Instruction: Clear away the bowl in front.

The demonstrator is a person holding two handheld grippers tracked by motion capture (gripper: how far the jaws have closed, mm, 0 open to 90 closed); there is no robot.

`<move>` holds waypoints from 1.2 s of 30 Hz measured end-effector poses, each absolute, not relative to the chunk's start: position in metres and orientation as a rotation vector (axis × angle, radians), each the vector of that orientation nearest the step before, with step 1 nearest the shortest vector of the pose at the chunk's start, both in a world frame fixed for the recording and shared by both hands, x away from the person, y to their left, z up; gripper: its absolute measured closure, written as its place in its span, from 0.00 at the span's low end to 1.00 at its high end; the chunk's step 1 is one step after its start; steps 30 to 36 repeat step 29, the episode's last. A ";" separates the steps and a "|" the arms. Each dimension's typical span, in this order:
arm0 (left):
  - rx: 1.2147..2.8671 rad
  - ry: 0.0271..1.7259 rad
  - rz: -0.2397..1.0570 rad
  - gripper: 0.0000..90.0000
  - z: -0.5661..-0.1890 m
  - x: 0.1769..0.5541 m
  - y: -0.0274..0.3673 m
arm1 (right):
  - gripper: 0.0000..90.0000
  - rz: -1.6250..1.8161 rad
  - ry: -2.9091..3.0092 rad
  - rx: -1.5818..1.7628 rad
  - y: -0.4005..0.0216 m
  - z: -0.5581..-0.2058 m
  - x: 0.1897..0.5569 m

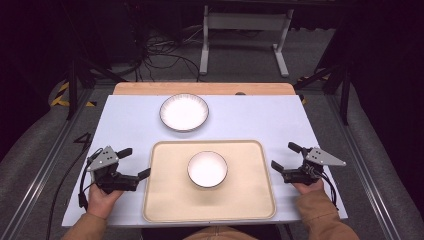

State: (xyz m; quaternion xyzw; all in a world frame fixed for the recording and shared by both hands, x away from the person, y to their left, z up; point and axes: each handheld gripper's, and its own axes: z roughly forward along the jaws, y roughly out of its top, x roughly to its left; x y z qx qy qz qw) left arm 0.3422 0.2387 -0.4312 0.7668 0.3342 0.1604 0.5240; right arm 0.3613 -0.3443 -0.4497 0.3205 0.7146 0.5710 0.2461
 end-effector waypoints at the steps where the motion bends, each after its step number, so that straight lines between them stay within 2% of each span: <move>1: 1.830 0.804 0.381 0.01 -0.433 0.343 0.241 | 0.00 1.559 1.951 0.873 -0.344 -0.450 0.361; 6: 1.759 0.807 0.347 0.00 -0.442 0.347 0.253 | 0.00 1.559 1.948 0.872 -0.344 -0.449 0.361; 14: 1.713 0.795 0.383 0.00 -0.457 0.352 0.260 | 0.00 1.556 1.948 0.866 -0.344 -0.449 0.361; 20: 1.770 0.761 0.399 0.00 -0.459 0.351 0.253 | 0.00 1.555 1.942 0.867 -0.345 -0.449 0.360; 36: 1.762 0.753 0.383 0.00 -0.458 0.351 0.255 | 0.00 1.555 1.938 0.873 -0.345 -0.449 0.360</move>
